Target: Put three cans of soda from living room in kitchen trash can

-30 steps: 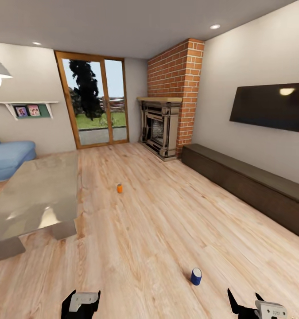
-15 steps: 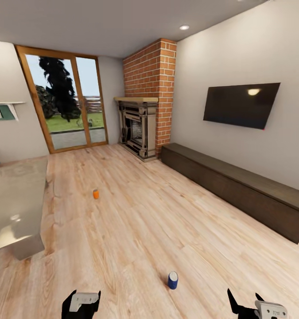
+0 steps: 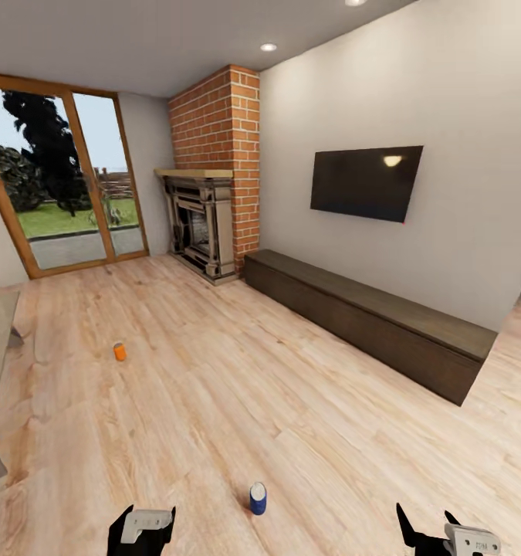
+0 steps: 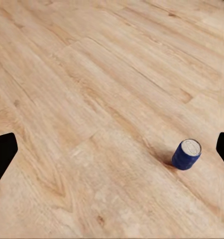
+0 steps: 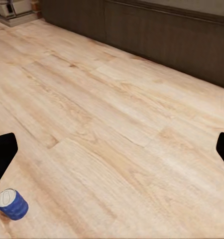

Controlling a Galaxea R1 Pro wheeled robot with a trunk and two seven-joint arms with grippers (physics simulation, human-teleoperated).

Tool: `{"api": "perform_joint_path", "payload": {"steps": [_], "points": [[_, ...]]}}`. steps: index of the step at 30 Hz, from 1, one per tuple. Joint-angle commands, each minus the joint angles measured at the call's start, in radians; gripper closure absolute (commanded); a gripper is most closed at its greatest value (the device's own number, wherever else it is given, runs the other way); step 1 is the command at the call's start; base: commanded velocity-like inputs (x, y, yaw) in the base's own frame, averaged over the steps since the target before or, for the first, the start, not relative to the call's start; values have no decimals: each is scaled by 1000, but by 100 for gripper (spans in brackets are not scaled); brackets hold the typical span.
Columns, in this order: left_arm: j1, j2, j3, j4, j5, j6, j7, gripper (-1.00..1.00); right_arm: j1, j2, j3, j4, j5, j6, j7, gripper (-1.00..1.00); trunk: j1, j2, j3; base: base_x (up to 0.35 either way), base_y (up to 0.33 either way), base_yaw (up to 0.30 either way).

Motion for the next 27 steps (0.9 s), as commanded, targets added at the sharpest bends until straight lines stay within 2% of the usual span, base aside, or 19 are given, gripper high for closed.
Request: {"api": "perform_joint_path", "payload": {"steps": [1, 27], "points": [[0, 0, 0, 0, 0, 0, 0, -100, 0, 0, 0, 0, 0, 0, 0, -100, 0, 0, 0, 130, -264, -252], [0, 0, 0, -1, 0, 0, 0, -100, 0, 2, 1, 1, 0, 0, 0, -100, 0, 0, 0, 120, -267, -244]]}}
